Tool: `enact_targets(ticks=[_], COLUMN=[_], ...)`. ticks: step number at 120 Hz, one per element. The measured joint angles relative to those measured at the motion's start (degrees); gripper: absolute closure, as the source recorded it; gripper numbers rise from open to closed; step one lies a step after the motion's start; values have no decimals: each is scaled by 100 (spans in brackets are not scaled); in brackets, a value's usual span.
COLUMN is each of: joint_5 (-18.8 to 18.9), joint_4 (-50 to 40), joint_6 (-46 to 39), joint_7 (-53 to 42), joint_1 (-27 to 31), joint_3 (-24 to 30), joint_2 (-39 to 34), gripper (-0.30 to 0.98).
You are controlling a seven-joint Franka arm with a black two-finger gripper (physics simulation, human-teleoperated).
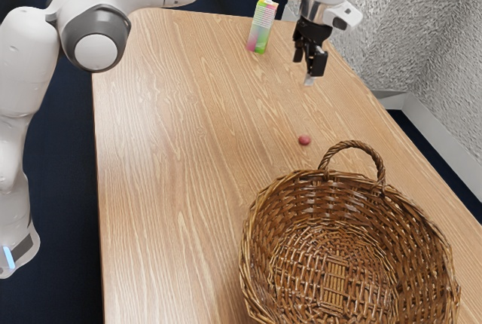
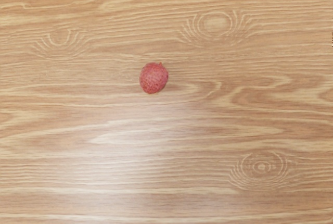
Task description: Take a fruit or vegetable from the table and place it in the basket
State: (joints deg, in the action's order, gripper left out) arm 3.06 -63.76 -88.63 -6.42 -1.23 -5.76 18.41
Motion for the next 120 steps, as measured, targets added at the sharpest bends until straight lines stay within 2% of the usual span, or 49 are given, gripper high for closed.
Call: enact_targets(ticks=[52, 69, 86, 120], joint_5=[-160, -259, -295, -418], joint_4=[3, -227, -590, -647], joint_6=[-104, -401, -861, -1613], joint_7=[-82, -103, -119, -142], joint_1=[71, 69, 180, 266], joint_3=[-143, -154, -162, -162], joint_2=[-106, 473, 714, 1199], gripper=[0, 0, 0, 0])
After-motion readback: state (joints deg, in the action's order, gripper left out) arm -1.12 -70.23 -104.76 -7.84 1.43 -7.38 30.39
